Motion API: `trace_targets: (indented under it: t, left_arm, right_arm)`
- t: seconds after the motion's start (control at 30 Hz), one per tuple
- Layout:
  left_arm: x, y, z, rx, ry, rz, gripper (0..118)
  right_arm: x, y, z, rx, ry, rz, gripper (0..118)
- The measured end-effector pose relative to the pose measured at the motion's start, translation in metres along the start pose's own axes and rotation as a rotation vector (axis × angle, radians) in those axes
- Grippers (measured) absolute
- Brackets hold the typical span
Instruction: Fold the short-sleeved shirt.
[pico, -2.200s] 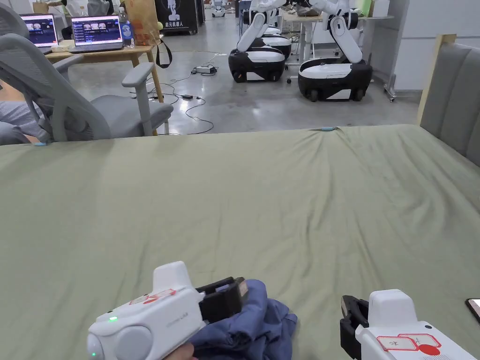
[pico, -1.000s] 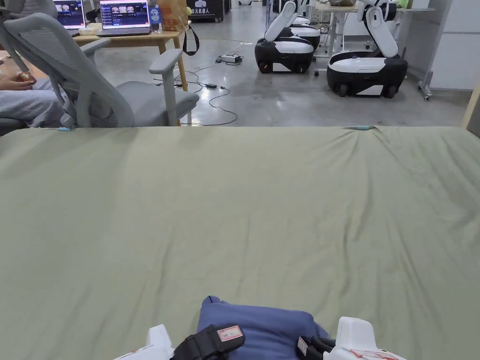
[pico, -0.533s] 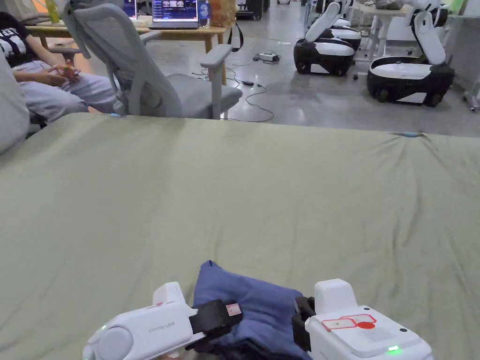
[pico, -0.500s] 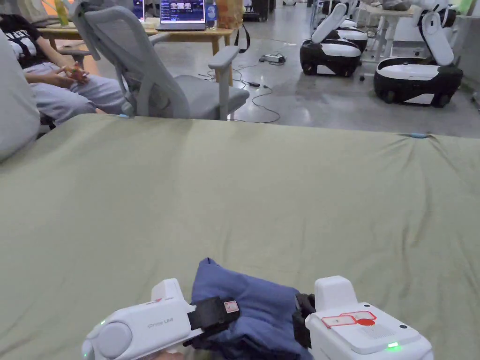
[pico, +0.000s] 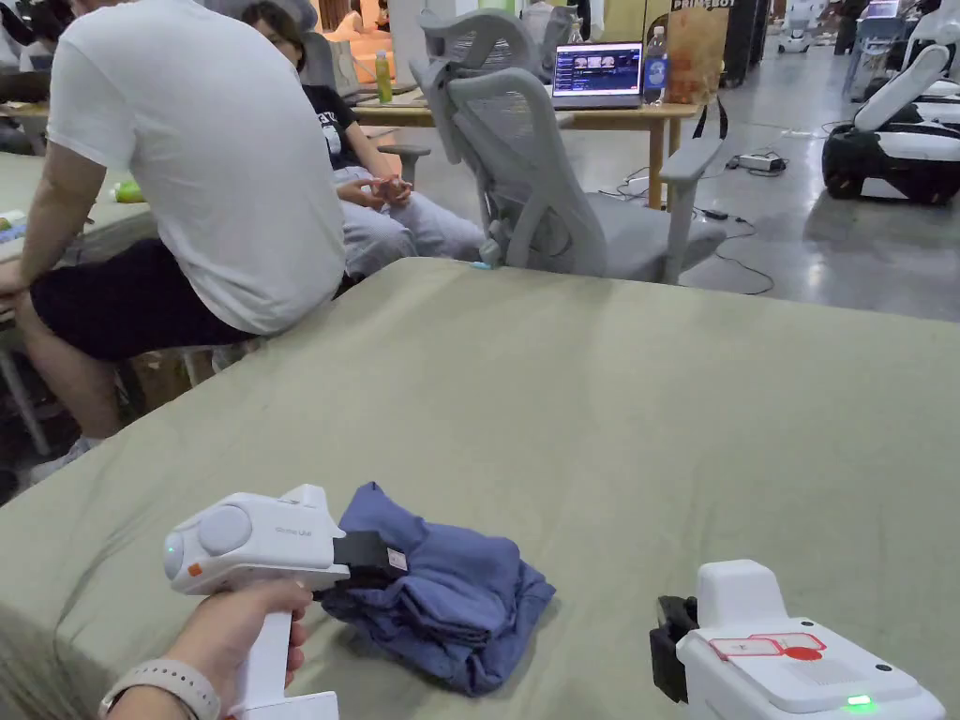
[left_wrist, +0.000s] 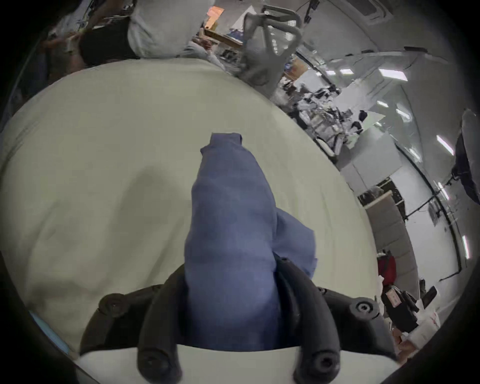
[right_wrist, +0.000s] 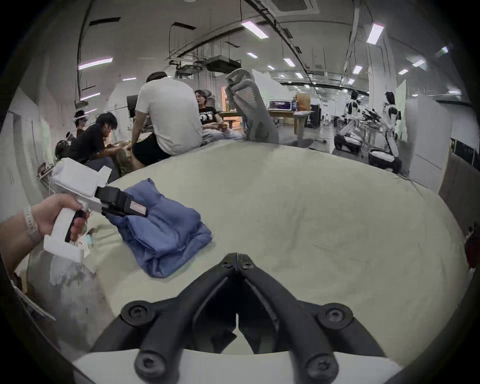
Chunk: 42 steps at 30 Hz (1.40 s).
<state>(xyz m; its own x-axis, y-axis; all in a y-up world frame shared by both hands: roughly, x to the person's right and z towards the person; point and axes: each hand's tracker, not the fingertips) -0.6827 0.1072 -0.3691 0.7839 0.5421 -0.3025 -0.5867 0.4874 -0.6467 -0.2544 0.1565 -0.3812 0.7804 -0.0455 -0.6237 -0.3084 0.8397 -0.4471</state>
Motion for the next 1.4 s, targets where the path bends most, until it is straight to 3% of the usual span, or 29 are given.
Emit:
trace_targets:
  t: [0.03,0.07,0.17,0.2,0.3,0.33,0.37,0.4,0.57,0.67,0.83,1.13,1.23,1.4]
  left_arm:
    - [-0.002,-0.004,0.0,-0.01,-0.005,0.006,36]
    - [-0.004,-0.007,0.0,-0.005,-0.018,0.01,46]
    - [-0.012,-0.006,0.013,0.122,0.027,0.032,97]
    - [-0.018,-0.002,0.022,0.146,0.032,0.05,101]
    - [-0.03,0.009,0.05,0.181,0.131,0.054,83]
    - [-0.03,0.009,0.059,0.189,0.19,0.022,69]
    - [-0.029,0.009,0.065,0.203,0.231,-0.003,30]
    - [-0.026,0.007,0.069,0.211,0.275,-0.018,2]
    - [0.042,-0.021,0.087,0.27,0.266,-0.117,0]
    - [0.116,-0.044,0.09,0.349,0.241,-0.261,0]
    - [0.242,-0.092,0.085,0.523,0.169,-0.506,0]
    - [0.421,-0.171,0.1,0.735,0.0,-0.743,0]
    - [0.452,-0.185,0.108,0.751,-0.016,-0.736,0]
    - [0.462,-0.204,0.109,0.74,-0.01,-0.722,0]
  right_arm:
    - [-0.001,0.0,-0.001,-0.004,0.003,0.0,0]
    - [0.003,0.0,0.0,-0.005,0.003,-0.002,0]
    - [0.008,-0.001,-0.002,-0.016,0.001,0.002,0]
    - [0.009,-0.001,0.004,-0.017,-0.005,0.005,0]
    - [0.02,-0.001,0.009,-0.013,-0.015,-0.006,0]
    - [0.023,-0.002,0.011,-0.009,-0.018,-0.015,0]
    - [0.026,-0.003,0.013,-0.008,-0.019,-0.02,0]
    - [0.03,-0.003,0.016,-0.004,-0.02,-0.024,0]
    - [0.053,-0.005,0.041,0.026,-0.048,-0.038,0]
    - [0.079,-0.004,0.069,0.069,-0.098,-0.049,0]
    - [0.138,0.003,0.14,0.158,-0.238,-0.059,0]
    - [0.221,0.011,0.277,0.342,-0.491,-0.028,0]
    - [0.236,0.007,0.304,0.391,-0.536,-0.036,0]
    - [0.248,-0.004,0.32,0.39,-0.522,-0.083,0]
